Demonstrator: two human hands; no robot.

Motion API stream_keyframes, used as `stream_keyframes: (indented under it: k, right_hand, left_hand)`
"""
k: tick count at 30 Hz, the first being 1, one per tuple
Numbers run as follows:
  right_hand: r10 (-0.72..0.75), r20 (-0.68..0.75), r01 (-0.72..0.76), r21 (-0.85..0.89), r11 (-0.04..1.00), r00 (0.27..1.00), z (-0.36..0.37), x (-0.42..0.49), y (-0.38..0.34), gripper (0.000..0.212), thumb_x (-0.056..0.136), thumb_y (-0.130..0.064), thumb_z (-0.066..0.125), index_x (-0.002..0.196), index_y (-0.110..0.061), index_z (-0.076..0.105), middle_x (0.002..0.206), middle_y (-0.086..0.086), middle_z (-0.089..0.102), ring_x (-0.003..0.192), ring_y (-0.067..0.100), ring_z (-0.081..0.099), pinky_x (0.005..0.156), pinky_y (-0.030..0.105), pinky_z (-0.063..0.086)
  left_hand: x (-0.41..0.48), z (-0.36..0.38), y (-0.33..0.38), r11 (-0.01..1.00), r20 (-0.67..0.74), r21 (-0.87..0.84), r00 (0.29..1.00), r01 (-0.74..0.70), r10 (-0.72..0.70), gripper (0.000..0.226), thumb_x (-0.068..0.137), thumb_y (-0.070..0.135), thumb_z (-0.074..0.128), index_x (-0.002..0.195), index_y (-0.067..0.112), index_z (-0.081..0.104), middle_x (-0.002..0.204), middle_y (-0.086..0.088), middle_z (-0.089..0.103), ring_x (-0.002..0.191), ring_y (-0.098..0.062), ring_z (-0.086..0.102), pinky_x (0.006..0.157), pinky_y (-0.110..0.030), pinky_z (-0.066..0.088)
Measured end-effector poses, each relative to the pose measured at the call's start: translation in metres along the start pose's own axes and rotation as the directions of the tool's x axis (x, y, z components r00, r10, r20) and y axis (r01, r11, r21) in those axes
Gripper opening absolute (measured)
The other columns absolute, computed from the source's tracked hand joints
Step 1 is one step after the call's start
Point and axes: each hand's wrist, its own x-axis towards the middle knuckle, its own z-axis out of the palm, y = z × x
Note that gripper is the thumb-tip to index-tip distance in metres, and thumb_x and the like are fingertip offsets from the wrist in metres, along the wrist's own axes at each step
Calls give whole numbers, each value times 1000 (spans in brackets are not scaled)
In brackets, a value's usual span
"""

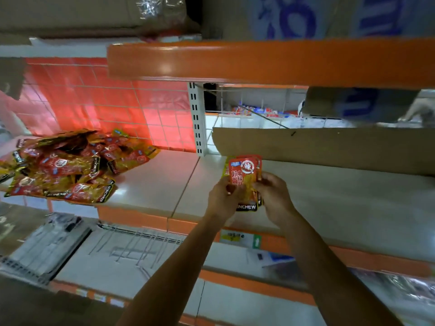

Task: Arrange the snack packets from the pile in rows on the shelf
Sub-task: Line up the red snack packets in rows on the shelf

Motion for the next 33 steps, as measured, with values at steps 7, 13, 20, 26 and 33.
stream_keyframes:
  k: [7,13,20,26,33]
  right_hand:
    - [29,-199,-26,18,999,979,-110,10,4,28,83,5,59,109,-5,62,101,11,67,91,27,65,79,39,54]
    - [7,-264,-4,11,1000,964,-209,17,-2,28,81,7,60,107,-5,62,95,9,67,84,23,65,69,31,53]
    - [-53,-327,30,-75,997,943,-312,24,-6,7,91,-16,58,88,-18,63,86,2,69,77,17,67,68,30,53]
    - [-82,-367,14,-183,983,927,-396,17,-5,11,93,-19,55,95,-11,63,86,3,67,79,20,65,69,35,54]
    - [-147,-416,69,-198,978,897,-474,5,-16,13,95,-18,55,83,-14,56,70,1,52,59,9,48,50,23,42]
  left_hand:
    - [-1,102,40,1000,101,-11,995,17,-16,17,88,31,66,99,18,67,96,4,69,90,-15,66,81,-30,53]
    - [-12,188,78,974,205,-180,974,134,-96,9,87,24,67,78,23,69,81,5,71,83,-17,69,80,-34,57]
    - [-31,274,114,966,276,-179,952,187,-133,12,82,26,72,72,20,71,74,-1,70,74,-18,66,78,-39,56]
    - [-51,343,138,958,308,-205,942,199,-129,17,83,25,73,68,19,69,61,7,63,60,-9,56,62,-24,47]
    - [-66,405,165,958,356,-185,923,220,-143,16,89,21,66,74,26,67,73,6,67,67,-7,62,62,-19,51]
